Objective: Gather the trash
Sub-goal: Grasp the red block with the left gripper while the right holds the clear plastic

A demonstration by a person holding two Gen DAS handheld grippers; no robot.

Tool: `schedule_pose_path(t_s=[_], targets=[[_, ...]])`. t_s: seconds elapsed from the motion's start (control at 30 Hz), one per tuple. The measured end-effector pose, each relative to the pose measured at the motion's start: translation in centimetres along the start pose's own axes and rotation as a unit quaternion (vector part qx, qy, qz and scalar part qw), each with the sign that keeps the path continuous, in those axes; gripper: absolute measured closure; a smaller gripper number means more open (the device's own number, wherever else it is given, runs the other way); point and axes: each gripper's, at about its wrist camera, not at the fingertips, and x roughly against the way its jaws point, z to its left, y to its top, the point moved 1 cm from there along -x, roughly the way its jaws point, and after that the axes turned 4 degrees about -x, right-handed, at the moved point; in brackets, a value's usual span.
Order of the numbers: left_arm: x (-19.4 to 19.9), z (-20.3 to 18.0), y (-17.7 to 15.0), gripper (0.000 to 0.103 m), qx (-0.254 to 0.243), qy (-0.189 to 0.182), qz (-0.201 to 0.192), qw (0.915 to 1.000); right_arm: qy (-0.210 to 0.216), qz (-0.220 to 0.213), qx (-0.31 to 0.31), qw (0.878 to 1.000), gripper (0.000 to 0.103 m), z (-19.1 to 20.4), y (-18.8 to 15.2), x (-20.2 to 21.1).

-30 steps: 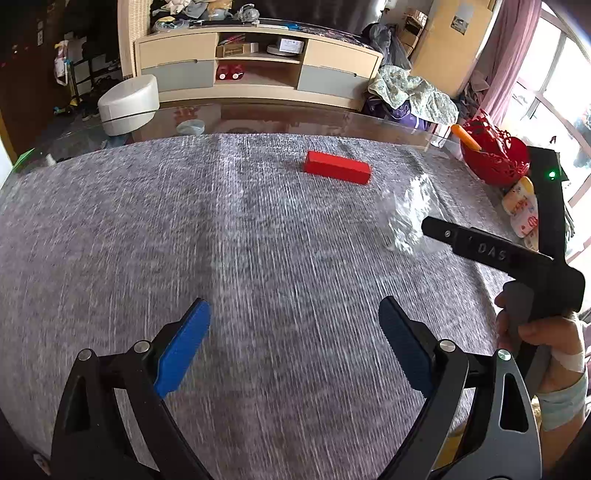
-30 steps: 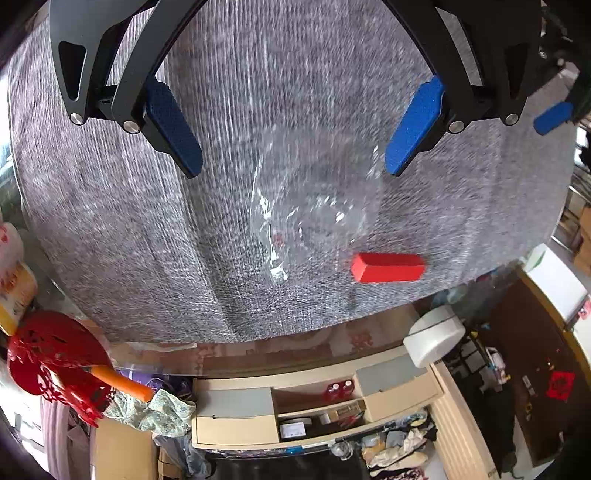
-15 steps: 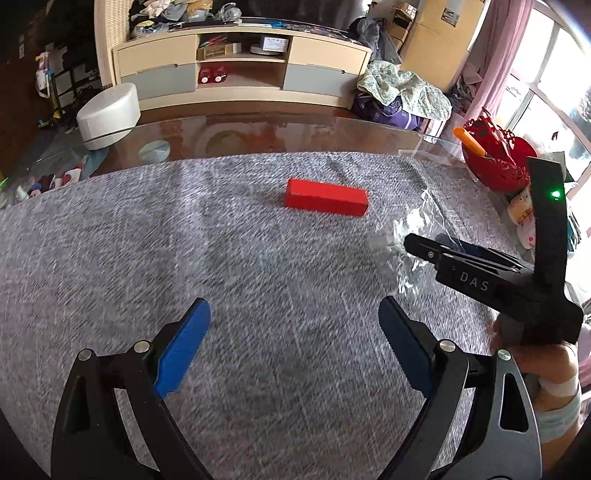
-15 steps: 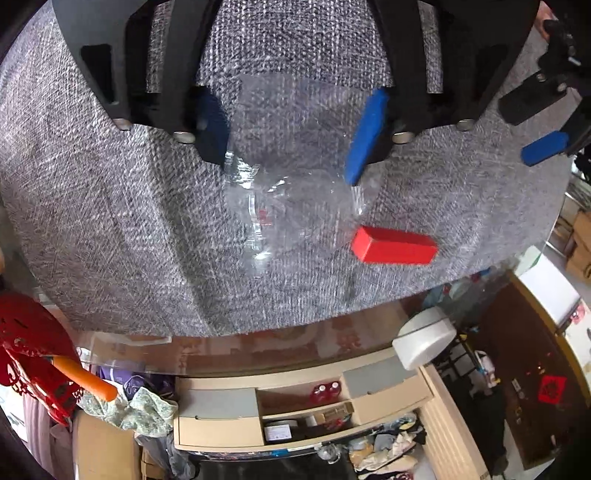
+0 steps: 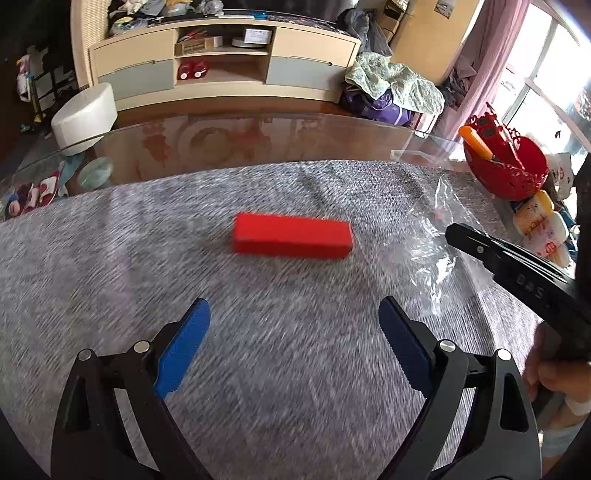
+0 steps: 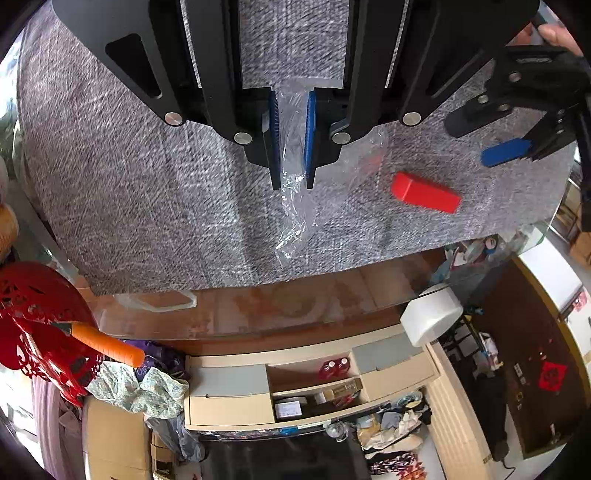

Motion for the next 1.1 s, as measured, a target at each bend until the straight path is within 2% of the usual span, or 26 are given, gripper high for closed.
schedule_pose_path(t_s=[0.3,0.37,0.47,0.53,0.57,0.6,0.63,0.73,0.77,0.83,0.87,1.0,1.1], targets=[[-3.1,-0.7,2.7,0.016,-0.017,0.009,-0.005,0.9998,0.019,0.009,-0.007,1.000,0.091,-1.3,0.7,-0.8],[-3.3,-0.7,3.1,0.022,-0.021,0.015,-0.008,0.9996,0.020,0.010,-0.008,1.000,0.091,-1.3,0.4,-0.8],[-3.2,-0.5,3.5,0.039,-0.026,0.022,-0.014,0.9993,0.024,0.011,-0.010,1.000,0.091,-1.5,0.5,-0.8],[-3.1,-0.5,3.6,0.066,-0.028,0.024,-0.013,0.9992,0.026,0.013,-0.010,1.000,0.091,-1.4,0.5,-0.7],[-3.1,-0.5,3.6,0.073,-0.029,0.029,-0.011,0.9991,0.028,0.014,-0.009,0.999,0.091,-1.3,0.4,-0.6],[-3.0,-0.4,3.6,0.085,-0.029,0.029,-0.008,0.9991,0.029,0.016,-0.009,0.999,0.090,-1.2,0.2,-0.4],[-3.0,-0.3,3.5,0.089,-0.029,0.030,-0.005,0.9991,0.032,0.018,-0.009,0.999,0.091,-1.0,0.0,-0.3],[-2.7,0.0,3.4,0.089,-0.024,0.026,0.004,0.9993,0.034,0.021,-0.004,0.999,0.091,-0.5,-0.7,0.2],[-2.7,0.2,3.4,0.085,-0.017,0.022,0.006,0.9996,0.033,0.020,-0.005,0.999,0.090,-0.5,-0.8,0.4],[-2.4,0.5,3.4,0.047,-0.003,0.019,0.002,0.9998,0.034,0.018,-0.009,0.999,0.091,-0.6,-0.8,0.7],[-2.3,0.4,3.4,0.038,-0.004,0.020,-0.003,0.9998,0.034,0.018,-0.011,0.999,0.090,-0.7,-0.8,0.8],[-2.7,0.1,3.8,0.038,0.001,0.010,-0.006,0.9999,0.031,0.018,-0.016,0.999,0.090,-1.3,-0.6,0.6],[-3.7,0.1,4.5,0.039,0.007,0.021,-0.008,0.9997,0.032,0.018,-0.019,0.999,0.090,-1.6,-0.3,0.3]])
